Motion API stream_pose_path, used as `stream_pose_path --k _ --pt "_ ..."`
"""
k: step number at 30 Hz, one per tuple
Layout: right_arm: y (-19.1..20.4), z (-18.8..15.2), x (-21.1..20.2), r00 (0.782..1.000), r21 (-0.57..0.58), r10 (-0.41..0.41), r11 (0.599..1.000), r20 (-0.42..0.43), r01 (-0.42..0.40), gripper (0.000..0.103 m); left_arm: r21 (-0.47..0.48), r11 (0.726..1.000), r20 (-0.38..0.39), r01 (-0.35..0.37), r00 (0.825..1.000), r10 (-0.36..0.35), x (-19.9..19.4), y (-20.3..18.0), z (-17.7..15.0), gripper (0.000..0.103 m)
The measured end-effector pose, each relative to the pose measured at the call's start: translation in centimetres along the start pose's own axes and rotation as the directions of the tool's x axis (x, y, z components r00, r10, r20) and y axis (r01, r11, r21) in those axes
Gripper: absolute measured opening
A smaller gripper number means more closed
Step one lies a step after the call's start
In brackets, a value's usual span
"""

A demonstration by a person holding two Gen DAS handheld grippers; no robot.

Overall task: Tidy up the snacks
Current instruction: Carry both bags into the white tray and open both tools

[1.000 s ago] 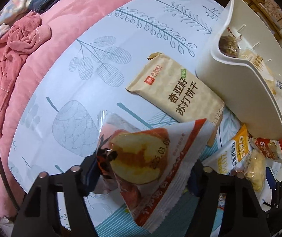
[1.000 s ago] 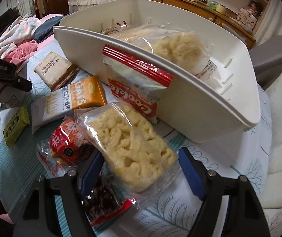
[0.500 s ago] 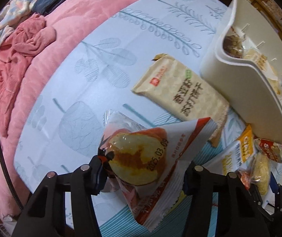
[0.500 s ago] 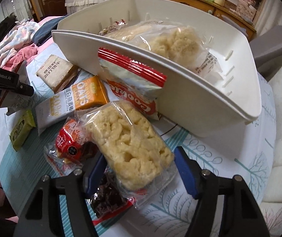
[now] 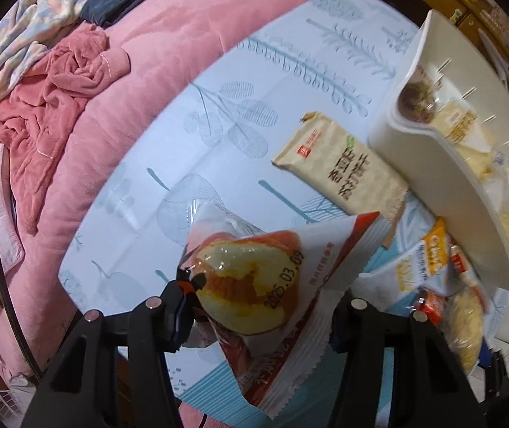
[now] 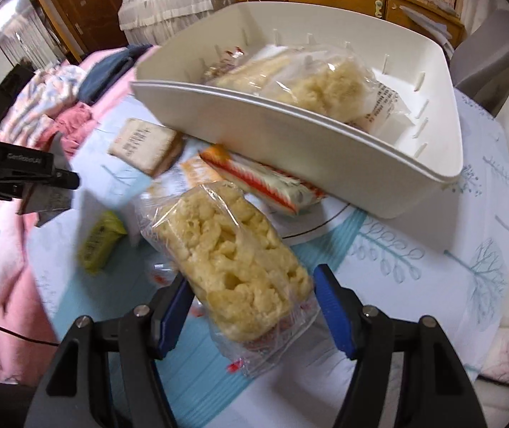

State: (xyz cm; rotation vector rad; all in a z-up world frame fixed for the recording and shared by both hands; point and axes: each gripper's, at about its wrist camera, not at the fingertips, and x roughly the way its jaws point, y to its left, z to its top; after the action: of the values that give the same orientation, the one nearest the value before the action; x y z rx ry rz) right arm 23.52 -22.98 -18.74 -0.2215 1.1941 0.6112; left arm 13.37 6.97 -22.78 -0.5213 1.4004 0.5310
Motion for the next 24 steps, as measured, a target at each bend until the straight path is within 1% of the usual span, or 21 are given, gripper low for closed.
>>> stream_pose_path --k 5,10,14,16,19,24 --pt "1.7 -0.3 -1.4 0.998 0.015 0.065 0.998 0.004 -0.065 0.067 0.007 0.999 0.033 0.041 0.999 -0.042 -3.4 -0.1 0.1 0.056" --pt "3.3 0.4 -2.7 0.995 0.039 0.101 0.994 0.006 -0.101 0.067 0.028 0.998 0.051 0.061 0.997 -0.063 -6.5 -0.3 0.7 0.056" --pt "4.0 1.5 -3.5 0.994 0.077 0.108 0.991 0.021 -0.109 0.067 0.060 0.995 0.042 0.080 0.996 -0.082 -8.2 -0.8 1.6 0.056" --pt "4.2 2.2 -3.9 0.992 0.105 0.120 0.987 0.032 -0.123 0.067 0.081 0.991 0.030 0.104 0.994 -0.107 -8.9 -1.1 2.2 0.056" --pt "4.5 3.4 -4.6 0.991 0.137 0.121 0.982 0.062 -0.129 0.067 0.134 0.981 0.035 0.138 0.989 -0.143 -10.1 -1.9 3.2 0.056" --pt "4.6 5.6 -5.5 0.986 0.205 0.115 0.969 0.120 -0.138 0.067 0.223 0.958 0.043 0.182 0.980 -0.196 -12.3 -3.5 5.5 0.056"
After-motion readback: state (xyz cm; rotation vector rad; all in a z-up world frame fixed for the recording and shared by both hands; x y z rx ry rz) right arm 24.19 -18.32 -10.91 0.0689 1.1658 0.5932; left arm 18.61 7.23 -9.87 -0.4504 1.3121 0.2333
